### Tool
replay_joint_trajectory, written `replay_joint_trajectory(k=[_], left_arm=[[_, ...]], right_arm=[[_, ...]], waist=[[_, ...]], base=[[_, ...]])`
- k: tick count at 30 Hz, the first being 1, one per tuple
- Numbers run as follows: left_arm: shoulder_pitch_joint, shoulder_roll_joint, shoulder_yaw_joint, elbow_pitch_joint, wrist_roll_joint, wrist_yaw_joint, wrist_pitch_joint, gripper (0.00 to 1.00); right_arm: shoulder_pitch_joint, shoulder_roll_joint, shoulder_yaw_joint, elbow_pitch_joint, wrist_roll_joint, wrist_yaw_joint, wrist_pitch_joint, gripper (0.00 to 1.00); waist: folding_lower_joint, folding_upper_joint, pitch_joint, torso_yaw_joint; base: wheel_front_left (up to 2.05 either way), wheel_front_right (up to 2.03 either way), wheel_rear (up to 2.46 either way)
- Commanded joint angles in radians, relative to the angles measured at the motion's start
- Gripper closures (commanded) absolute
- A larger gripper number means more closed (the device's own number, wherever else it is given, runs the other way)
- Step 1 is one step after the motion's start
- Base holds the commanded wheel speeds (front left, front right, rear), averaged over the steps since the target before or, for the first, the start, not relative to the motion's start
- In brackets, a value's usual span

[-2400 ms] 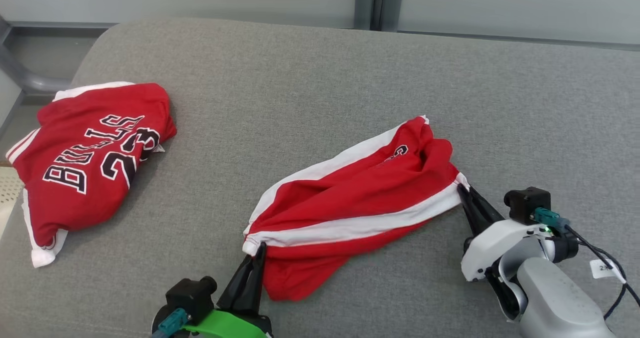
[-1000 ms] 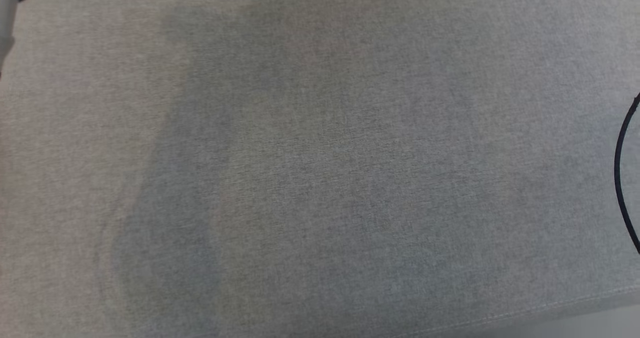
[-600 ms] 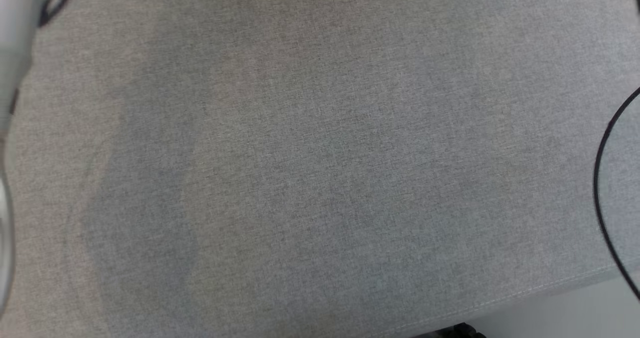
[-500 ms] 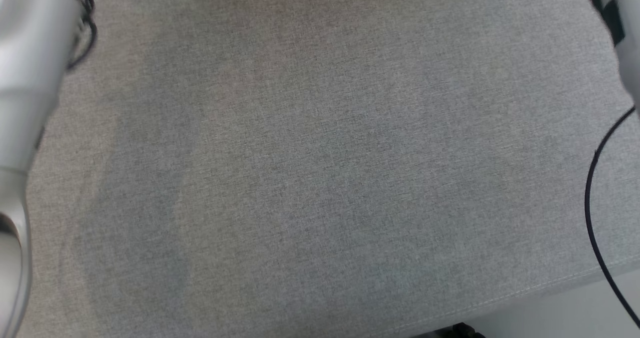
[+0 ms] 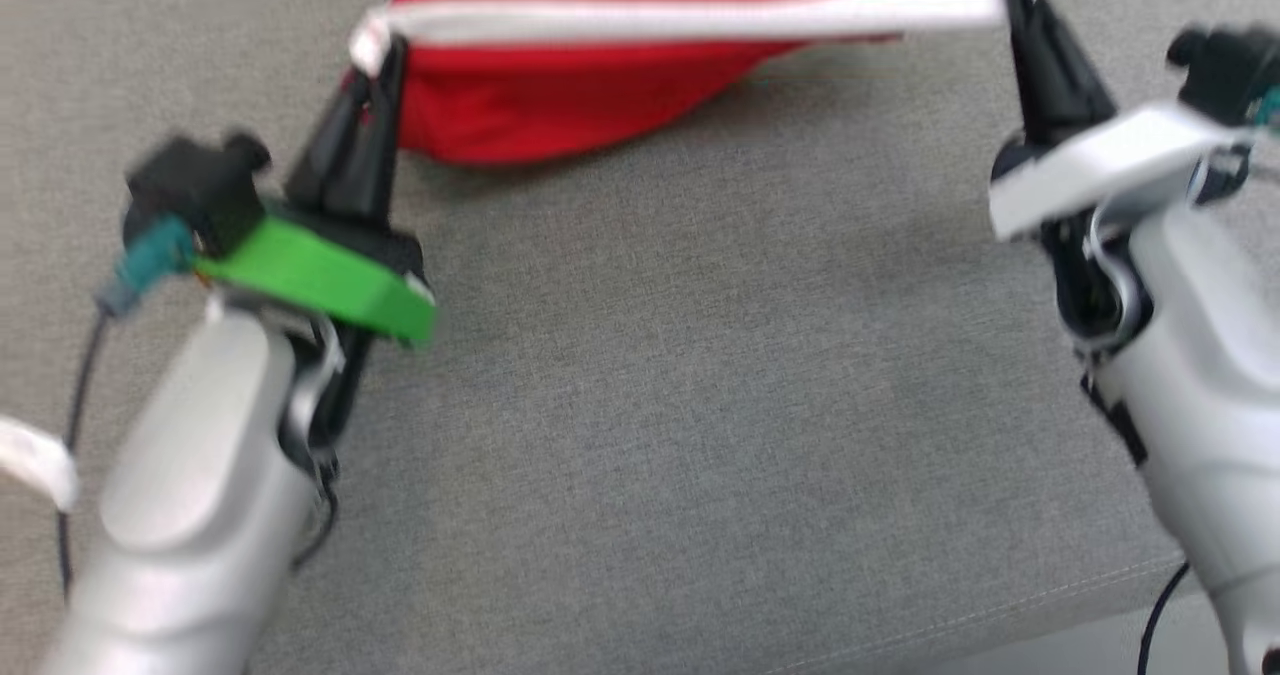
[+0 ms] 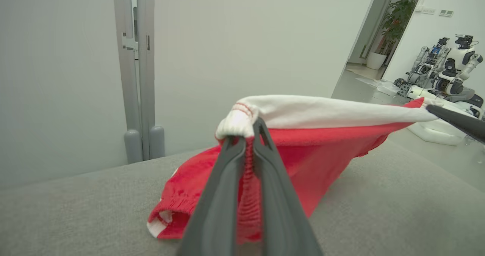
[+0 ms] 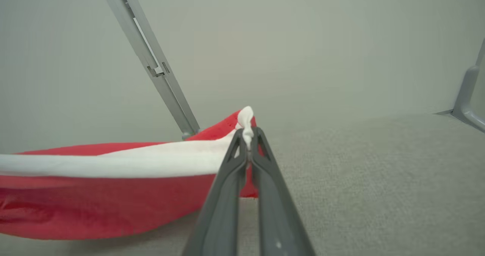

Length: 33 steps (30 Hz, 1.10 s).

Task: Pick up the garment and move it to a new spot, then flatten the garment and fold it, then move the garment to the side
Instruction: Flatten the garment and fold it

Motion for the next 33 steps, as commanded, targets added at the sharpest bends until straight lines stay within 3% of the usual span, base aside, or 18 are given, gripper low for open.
replay_joint_trajectory(k=[1,10,21,26,33], left_arm=[[0.065,-0.004,0.018,-0.032,0.020,0.008,-0.003,1.00],[0.454,-0.070,0.076,-0.178,0.121,-0.001,-0.004,1.00],[0.696,-0.152,0.075,-0.187,0.219,-0.033,-0.004,1.00],[0.718,-0.176,0.058,-0.182,0.248,-0.042,-0.004,1.00],[0.649,-0.177,0.051,-0.202,0.290,-0.046,-0.004,1.00]], right_arm=[[0.061,-0.008,-0.006,-0.020,0.013,-0.002,-0.003,1.00],[0.416,-0.023,-0.078,-0.150,0.052,-0.002,-0.003,1.00],[0.786,0.021,-0.234,-0.292,0.012,-0.003,0.047,1.00],[0.842,0.054,-0.292,-0.365,-0.028,-0.002,0.086,1.00],[0.740,0.050,-0.320,-0.420,-0.111,-0.002,0.123,1.00]], waist=[[0.0001,0.0000,-0.052,0.003],[0.0001,0.0000,-0.148,0.030],[0.0001,0.0000,-0.218,0.077],[0.0001,0.0000,-0.220,0.082],[0.0001,0.0000,-0.218,0.108]], base=[[0.00,0.00,0.00],[0.00,0.00,0.00],[0.00,0.00,0.00],[0.00,0.00,0.00],[0.00,0.00,0.00]])
